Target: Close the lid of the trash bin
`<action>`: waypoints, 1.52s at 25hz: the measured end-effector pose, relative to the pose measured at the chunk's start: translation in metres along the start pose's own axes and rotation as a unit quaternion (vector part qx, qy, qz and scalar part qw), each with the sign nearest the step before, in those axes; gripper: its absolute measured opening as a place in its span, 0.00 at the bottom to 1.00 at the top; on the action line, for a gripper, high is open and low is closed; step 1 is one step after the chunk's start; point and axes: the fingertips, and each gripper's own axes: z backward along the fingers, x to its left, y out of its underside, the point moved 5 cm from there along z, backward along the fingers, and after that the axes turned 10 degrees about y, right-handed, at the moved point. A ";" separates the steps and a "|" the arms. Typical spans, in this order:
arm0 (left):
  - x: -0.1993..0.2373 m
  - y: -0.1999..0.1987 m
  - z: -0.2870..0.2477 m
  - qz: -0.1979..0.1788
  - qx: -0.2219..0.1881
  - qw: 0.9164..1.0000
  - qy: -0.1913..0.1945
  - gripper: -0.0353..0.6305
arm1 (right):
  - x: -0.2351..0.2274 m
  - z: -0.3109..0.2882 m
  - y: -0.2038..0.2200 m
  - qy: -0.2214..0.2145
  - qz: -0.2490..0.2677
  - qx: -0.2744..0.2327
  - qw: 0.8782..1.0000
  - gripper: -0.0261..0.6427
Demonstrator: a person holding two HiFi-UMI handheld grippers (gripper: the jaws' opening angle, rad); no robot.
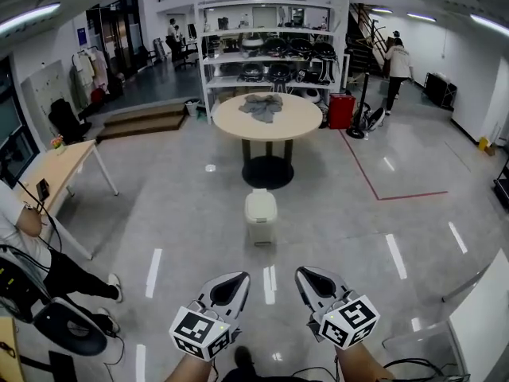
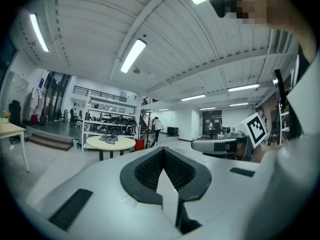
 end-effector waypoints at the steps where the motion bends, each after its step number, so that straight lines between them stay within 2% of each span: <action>1: -0.020 0.002 0.001 0.002 -0.002 1.000 -0.003 0.05 | -0.003 0.019 0.001 -0.004 0.000 -0.001 1.000 0.06; 4: -0.079 0.011 0.006 0.010 -0.001 1.000 -0.018 0.05 | -0.010 0.076 0.007 -0.021 0.001 0.001 1.000 0.06; 7: -0.126 0.020 0.015 0.016 0.018 0.999 -0.025 0.05 | -0.011 0.120 0.012 -0.030 -0.008 0.005 0.999 0.06; 10: -0.156 0.022 0.025 0.007 0.033 0.999 -0.037 0.05 | -0.009 0.146 0.009 -0.041 -0.015 -0.008 0.999 0.06; 15: -0.191 0.018 0.047 0.002 0.025 0.999 -0.048 0.05 | 0.010 0.179 0.005 -0.050 -0.015 -0.009 0.999 0.06; 22: -0.198 0.019 0.107 -0.003 -0.012 0.999 -0.040 0.05 | 0.062 0.199 0.005 -0.018 -0.005 -0.015 1.000 0.06; 29: -0.194 0.037 0.182 0.024 -0.029 0.999 -0.021 0.05 | 0.124 0.220 0.015 0.014 0.004 0.005 1.000 0.06; 33: -0.182 0.042 0.195 0.041 -0.029 0.999 -0.017 0.05 | 0.141 0.220 0.023 0.025 -0.002 0.021 0.999 0.05; 38: -0.204 0.035 0.205 0.030 -0.034 0.999 -0.021 0.05 | 0.152 0.240 0.023 0.012 0.012 0.023 1.000 0.05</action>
